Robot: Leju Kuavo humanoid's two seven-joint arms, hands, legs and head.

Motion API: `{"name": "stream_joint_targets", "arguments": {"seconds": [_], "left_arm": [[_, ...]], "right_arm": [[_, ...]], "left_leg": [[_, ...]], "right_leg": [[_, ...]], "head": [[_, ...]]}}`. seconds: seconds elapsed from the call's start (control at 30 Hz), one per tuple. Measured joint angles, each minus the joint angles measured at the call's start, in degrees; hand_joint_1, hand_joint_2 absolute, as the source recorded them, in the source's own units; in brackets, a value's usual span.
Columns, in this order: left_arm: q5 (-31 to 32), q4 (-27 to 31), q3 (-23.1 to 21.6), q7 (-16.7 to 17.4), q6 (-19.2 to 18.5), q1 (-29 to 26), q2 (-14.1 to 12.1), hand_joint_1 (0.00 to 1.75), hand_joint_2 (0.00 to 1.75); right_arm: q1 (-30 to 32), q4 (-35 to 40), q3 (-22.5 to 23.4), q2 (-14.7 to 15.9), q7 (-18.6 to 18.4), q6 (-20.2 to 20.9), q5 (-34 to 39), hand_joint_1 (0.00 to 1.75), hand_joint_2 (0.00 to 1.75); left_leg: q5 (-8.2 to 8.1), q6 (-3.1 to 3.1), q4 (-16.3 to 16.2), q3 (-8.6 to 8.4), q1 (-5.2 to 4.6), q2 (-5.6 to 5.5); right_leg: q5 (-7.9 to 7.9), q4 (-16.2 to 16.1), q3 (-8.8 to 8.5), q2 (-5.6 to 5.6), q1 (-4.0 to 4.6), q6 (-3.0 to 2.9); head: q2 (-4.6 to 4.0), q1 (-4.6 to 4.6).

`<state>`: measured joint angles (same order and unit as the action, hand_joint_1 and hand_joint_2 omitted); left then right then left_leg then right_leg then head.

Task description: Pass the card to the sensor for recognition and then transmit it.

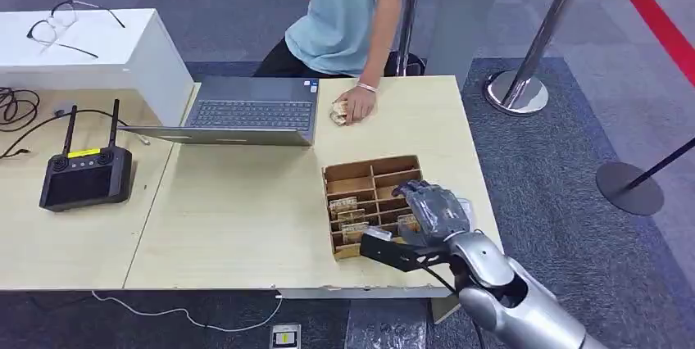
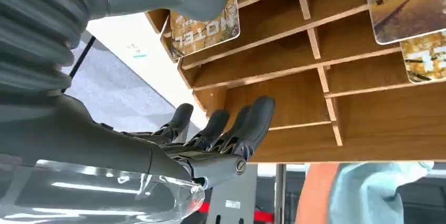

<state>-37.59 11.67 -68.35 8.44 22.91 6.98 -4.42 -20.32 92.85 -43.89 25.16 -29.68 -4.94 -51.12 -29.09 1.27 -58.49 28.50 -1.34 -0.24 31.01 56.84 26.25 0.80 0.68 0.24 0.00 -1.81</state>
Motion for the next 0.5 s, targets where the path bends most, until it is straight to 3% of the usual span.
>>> {"name": "stream_joint_targets", "arguments": {"seconds": [0.5], "left_arm": [[0.0,0.0,0.0,0.1,0.0,0.0,0.0,0.00,0.00]], "right_arm": [[0.1,-2.3,0.0,0.6,0.0,-1.2,1.3,0.59,1.75]], "left_leg": [[0.00,0.00,0.0,0.00,0.00,0.01]], "right_leg": [[0.00,0.0,0.02,0.00,0.00,0.00]], "head": [[0.00,0.00]]}}
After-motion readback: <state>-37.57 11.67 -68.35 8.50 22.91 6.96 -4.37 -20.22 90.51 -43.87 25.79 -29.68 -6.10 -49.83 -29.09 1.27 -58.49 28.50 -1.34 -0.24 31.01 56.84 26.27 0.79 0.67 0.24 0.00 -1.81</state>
